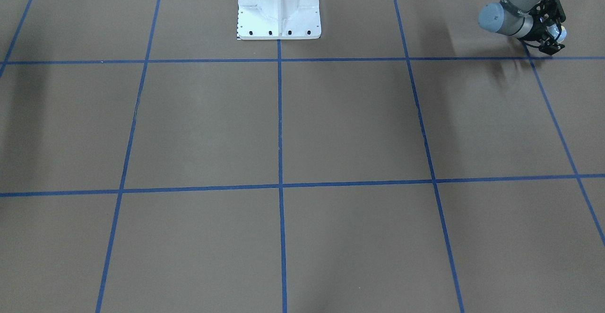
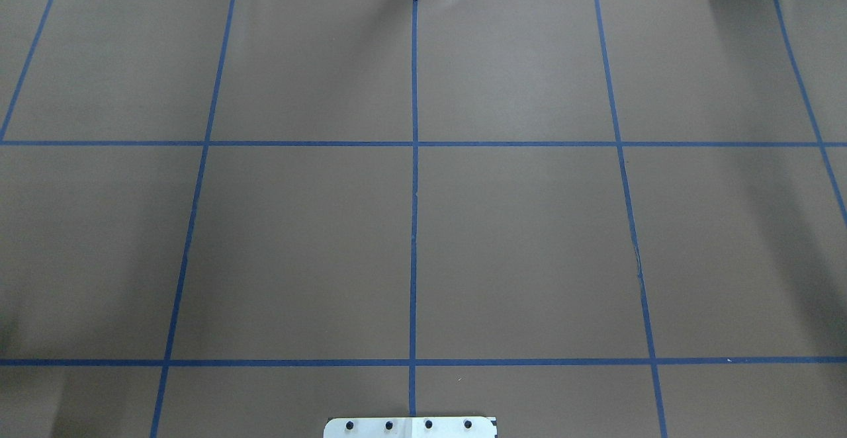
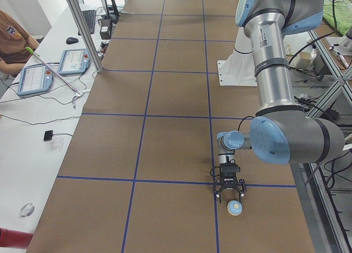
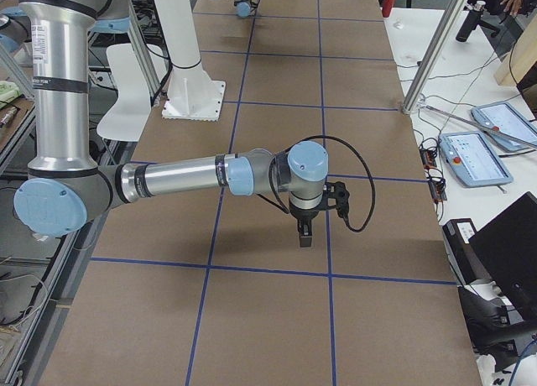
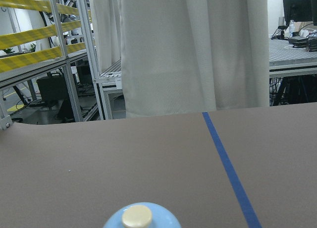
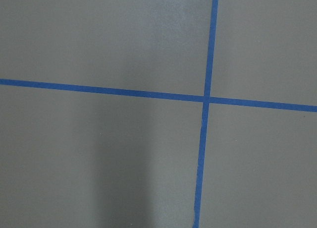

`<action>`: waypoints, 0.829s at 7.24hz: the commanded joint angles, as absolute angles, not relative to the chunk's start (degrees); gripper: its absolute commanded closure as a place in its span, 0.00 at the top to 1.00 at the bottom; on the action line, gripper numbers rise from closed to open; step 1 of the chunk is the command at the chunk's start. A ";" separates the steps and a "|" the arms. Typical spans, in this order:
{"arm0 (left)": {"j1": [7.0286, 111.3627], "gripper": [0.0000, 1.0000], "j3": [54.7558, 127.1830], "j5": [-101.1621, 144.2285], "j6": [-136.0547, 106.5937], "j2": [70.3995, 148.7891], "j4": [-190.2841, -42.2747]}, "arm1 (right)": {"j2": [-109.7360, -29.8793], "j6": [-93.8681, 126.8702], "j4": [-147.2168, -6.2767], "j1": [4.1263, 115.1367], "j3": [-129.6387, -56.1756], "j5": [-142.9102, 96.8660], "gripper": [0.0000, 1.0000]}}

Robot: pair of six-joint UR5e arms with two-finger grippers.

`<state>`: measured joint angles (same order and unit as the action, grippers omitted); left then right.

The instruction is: Place and press bell with both arms

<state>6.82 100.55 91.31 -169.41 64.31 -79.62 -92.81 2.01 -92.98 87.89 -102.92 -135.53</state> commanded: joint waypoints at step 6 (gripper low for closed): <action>4.05 1.00 96.86 92.81 -171.47 64.07 -81.73 | -92.81 1.93 -93.08 87.89 -103.10 -136.05 1.00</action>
<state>4.34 97.71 92.78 -171.36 64.08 -80.87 -92.80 1.94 -93.07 87.89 -103.07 -135.77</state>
